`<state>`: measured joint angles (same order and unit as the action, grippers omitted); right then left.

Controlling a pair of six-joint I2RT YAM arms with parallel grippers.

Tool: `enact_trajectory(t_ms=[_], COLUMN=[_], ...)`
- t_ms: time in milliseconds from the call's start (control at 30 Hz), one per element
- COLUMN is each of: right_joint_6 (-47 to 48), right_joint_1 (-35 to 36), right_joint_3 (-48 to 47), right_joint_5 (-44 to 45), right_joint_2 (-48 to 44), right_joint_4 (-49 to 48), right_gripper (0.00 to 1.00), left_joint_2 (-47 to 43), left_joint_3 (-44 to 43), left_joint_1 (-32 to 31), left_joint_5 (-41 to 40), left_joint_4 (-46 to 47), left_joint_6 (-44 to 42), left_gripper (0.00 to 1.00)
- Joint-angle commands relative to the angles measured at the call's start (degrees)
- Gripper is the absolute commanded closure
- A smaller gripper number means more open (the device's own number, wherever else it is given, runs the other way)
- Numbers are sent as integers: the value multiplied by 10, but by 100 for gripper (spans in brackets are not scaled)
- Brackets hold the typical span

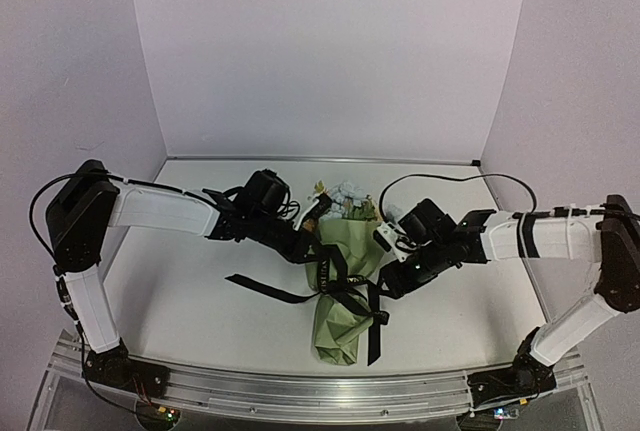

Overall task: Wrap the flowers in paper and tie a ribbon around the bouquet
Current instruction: Cross the half-tied ribbon over the folded bouquet.

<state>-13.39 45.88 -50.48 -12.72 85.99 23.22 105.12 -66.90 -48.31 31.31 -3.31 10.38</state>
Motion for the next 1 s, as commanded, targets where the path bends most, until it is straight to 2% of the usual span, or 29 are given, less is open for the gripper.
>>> enact_trajectory(t_ms=[0,233,533,633,800,967], right_joint_6=[109,159,143,138,111,91], right_joint_1=[-2,-2,4,6,6,6], right_joint_3=[-3,-4,-4,-5,7,46], right_joint_5=[2,6,5,6,19,70], right_joint_2=[36,77,83,84,74,35], right_joint_4=[-105,-151,-164,-164,-164,-163], right_gripper=[48,49,60,69,99,100], left_joint_2=[5,8,27,34,35,36], left_joint_3=[-36,-46,-73,-81,-83,-79], left_joint_1=[3,8,13,14,15,15], left_joint_5=[-4,1,14,19,21,25], left_joint_4=[-6,-12,-32,-38,-40,-41], left_joint_6=[-10,-11,-15,-16,-16,-18], left_gripper=[96,96,96,97,97,98])
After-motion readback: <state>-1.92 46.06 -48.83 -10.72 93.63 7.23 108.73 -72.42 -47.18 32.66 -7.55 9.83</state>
